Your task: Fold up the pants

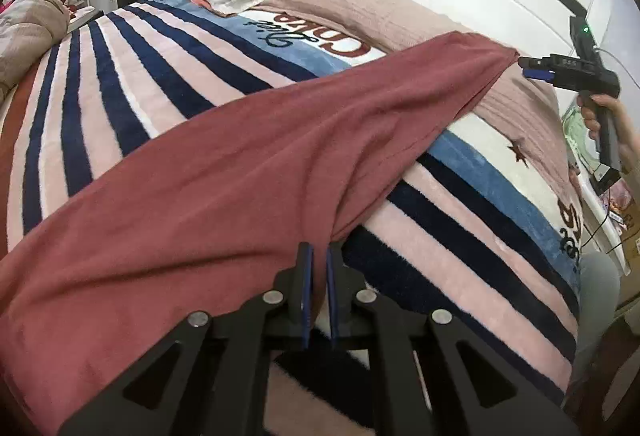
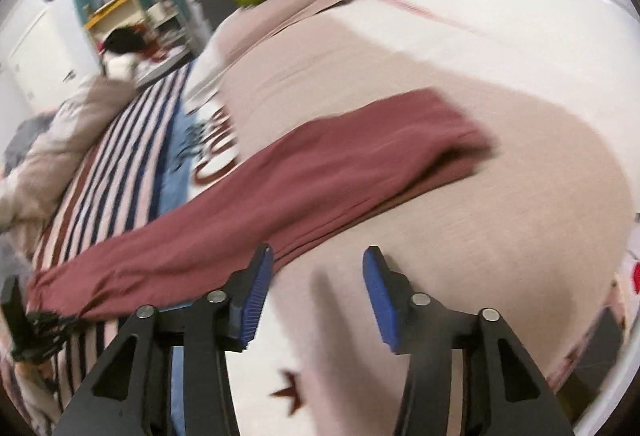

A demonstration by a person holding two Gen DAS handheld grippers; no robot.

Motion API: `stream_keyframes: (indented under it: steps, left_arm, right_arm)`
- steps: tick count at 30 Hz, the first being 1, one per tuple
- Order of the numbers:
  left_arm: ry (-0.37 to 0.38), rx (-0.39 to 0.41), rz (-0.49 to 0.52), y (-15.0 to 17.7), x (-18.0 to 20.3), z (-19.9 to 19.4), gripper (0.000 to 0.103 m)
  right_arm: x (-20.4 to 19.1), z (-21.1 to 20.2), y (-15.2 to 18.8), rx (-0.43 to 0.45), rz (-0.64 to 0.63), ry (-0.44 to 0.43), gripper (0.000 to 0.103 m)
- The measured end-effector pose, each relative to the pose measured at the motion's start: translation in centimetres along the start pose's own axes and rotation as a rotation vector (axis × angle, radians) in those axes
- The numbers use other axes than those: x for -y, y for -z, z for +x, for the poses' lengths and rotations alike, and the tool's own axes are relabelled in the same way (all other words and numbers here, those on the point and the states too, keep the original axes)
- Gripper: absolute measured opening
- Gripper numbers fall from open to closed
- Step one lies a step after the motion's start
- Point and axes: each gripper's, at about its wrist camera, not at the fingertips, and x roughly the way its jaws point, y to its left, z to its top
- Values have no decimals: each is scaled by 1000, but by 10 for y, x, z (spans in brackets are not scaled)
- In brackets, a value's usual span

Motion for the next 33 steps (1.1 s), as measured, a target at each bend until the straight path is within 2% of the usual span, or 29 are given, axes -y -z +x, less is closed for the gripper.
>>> stream_keyframes:
  steps: [2, 4, 6, 7, 10, 14, 17, 18, 19, 20, 21, 27, 33]
  left_arm:
    - [6, 20, -27, -1, -4, -6, 5]
    - [-13, 40, -48, -3, -7, -13, 10]
    - [-42, 60, -57, -4, -8, -21, 43]
    - [-68, 75, -49, -5, -8, -25, 47]
    - [-111, 98, -68, -7, -11, -35, 49]
    - [-230, 115, -147, -11, -23, -39, 49]
    - [-320, 123, -195, -12, -32, -40, 49]
    - [-333, 126, -207, -12, -35, -40, 49]
    - [-359, 133, -220, -12, -38, -42, 49]
    - [-377, 139, -226, -11, -40, -43, 49]
    - [-395, 145, -232, -11, -42, -45, 49]
    - [-450, 201, -269, -11, -50, -65, 50]
    - [-518, 292, -304, -9, -55, -97, 50]
  right_arm:
    - [9, 1, -6, 13, 18, 13, 45]
    - [13, 5, -12, 21, 23, 11, 49]
    - [13, 9, -16, 46, 11, 30, 55]
    - [12, 11, -17, 52, 6, 34, 58]
    - [12, 23, -23, 59, 12, 31, 59]
    - [15, 41, -30, 78, 52, 12, 58]
    - [10, 50, -38, 102, 57, 50, 52]
    - [8, 54, -40, 106, 47, 83, 38]
    - [5, 59, -42, 108, 37, 110, 18]
    - [4, 61, -43, 112, 28, 126, 8]
    - [3, 62, -44, 119, 21, 134, 5]
    - [-13, 39, -48, 175, -11, 100, 2]
    - [-74, 9, -60, 215, -116, 27, 2]
